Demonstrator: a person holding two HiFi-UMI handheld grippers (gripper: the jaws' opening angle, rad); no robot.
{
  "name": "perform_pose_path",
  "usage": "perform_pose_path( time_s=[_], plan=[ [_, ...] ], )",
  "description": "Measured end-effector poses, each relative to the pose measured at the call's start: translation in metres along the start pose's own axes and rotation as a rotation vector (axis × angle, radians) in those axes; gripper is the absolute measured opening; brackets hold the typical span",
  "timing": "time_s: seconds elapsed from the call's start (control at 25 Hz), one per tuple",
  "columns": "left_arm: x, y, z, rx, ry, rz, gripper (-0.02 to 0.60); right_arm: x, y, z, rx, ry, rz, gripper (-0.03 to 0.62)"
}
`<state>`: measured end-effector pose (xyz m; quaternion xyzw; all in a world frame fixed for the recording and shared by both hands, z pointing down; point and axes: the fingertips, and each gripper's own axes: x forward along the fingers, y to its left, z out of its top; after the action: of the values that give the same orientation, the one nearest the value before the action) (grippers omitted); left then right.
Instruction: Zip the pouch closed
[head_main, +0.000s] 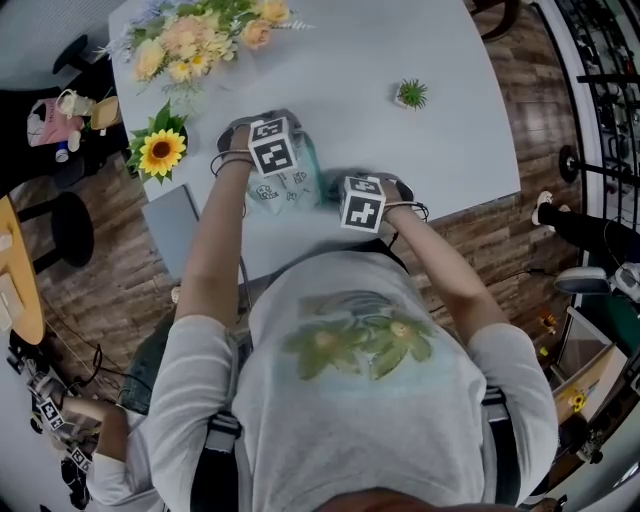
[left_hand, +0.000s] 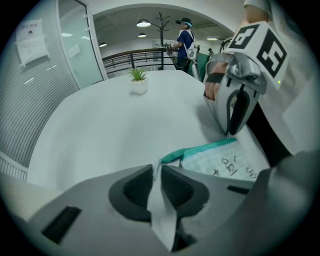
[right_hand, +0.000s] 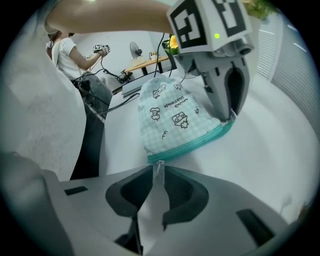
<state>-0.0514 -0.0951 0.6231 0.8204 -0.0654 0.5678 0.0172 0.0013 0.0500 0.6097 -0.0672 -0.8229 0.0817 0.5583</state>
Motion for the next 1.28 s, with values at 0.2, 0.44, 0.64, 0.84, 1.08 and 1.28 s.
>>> perform_pose_path(
  time_s=[0.2,0.44,0.64,0.84,1.08,1.28],
  plan=[
    [-0.026,0.005,0.001,-0.141,-0.120,0.099,0.083,-0.023,-0.013,0.008,0.099,-0.129,-0.090,0.097],
    [-0.069,0.004,0.007,-0.324,-0.277,0.185,0.100,-0.065,-0.037,0.023,0.195,-0.298,-0.273,0.097],
    [-0.105,-0.001,0.016,-0.422,-0.389,0.295,0.098,-0.103,-0.046,0.036,0.308,-0.471,-0.393,0.097],
    [-0.147,-0.009,0.029,-0.498,-0.498,0.409,0.098,-0.139,-0.046,0.048,0.368,-0.606,-0.476,0.097],
    [-0.189,-0.031,0.051,-0.541,-0.596,0.483,0.095,-0.176,-0.032,0.064,0.379,-0.733,-0.550,0.084],
    [-0.205,-0.053,0.066,-0.549,-0.631,0.519,0.074,-0.195,-0.021,0.071,0.385,-0.813,-0.590,0.049]
  ],
)
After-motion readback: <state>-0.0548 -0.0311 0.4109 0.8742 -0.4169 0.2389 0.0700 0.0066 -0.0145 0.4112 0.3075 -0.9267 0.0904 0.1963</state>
